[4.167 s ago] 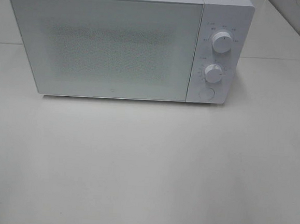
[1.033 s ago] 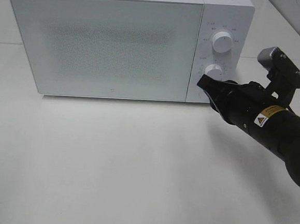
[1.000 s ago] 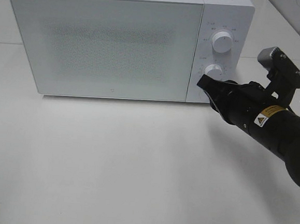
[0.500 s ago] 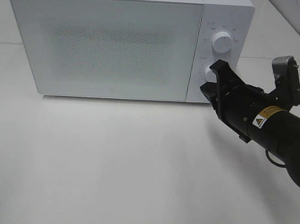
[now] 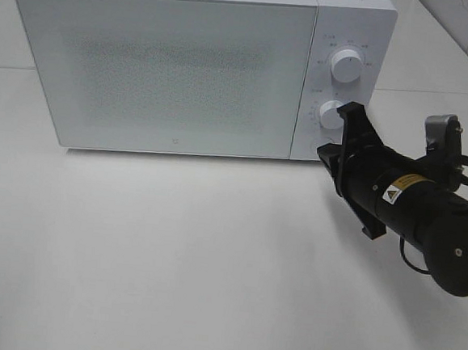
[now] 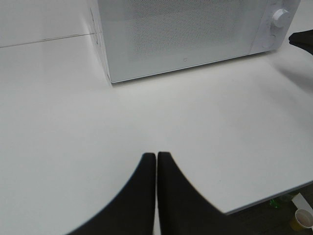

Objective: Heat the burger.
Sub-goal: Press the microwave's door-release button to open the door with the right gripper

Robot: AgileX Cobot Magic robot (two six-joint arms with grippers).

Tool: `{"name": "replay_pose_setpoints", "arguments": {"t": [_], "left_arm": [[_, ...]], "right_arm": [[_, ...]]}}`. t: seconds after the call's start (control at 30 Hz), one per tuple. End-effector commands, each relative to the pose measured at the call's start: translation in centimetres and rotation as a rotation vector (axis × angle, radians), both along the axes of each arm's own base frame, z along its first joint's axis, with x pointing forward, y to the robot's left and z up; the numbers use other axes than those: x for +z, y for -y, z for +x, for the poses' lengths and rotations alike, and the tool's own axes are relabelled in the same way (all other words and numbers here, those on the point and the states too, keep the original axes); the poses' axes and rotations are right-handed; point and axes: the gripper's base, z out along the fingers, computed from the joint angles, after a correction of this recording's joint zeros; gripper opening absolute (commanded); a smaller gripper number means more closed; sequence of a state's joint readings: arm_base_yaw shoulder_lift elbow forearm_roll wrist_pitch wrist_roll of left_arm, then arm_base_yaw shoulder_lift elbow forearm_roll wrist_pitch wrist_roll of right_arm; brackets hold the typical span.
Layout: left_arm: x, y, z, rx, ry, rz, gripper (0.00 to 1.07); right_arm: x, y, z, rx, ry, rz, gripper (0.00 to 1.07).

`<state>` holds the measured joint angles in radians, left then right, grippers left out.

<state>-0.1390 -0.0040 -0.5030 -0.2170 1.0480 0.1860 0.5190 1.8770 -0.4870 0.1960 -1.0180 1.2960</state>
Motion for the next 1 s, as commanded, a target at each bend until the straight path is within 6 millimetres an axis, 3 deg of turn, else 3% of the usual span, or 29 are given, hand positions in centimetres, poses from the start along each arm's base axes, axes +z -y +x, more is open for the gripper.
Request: {"name": "replay_pose_setpoints", "arguments": {"t": [0.03, 0.27, 0.4, 0.83, 1.0], "left_arm": [[0.0, 0.0, -0.2, -0.004, 0.025, -0.01, 0.0], [0.0, 0.0, -0.2, -0.004, 0.025, -0.01, 0.0], [0.0, 0.0, -0.2, -0.004, 0.025, -0.01, 0.0], [0.0, 0.0, -0.2, -0.004, 0.025, -0.01, 0.0], [0.0, 0.0, -0.2, -0.004, 0.025, -0.01, 0.0]], "right_arm": [[0.0, -1.0, 1.4, 0.011, 0.002, 0.009, 0.0], [0.0, -1.5, 2.7, -0.007, -0.026, -0.043, 0.0], [-1.1, -1.2, 3.1, -0.046, -0.069, -0.095, 0.0], [-1.3, -1.5, 4.6, -0.077, -0.014, -0.111, 0.0], [-2.3, -2.0, 5.5, -0.096, -0.021, -0.089, 0.0]]}}
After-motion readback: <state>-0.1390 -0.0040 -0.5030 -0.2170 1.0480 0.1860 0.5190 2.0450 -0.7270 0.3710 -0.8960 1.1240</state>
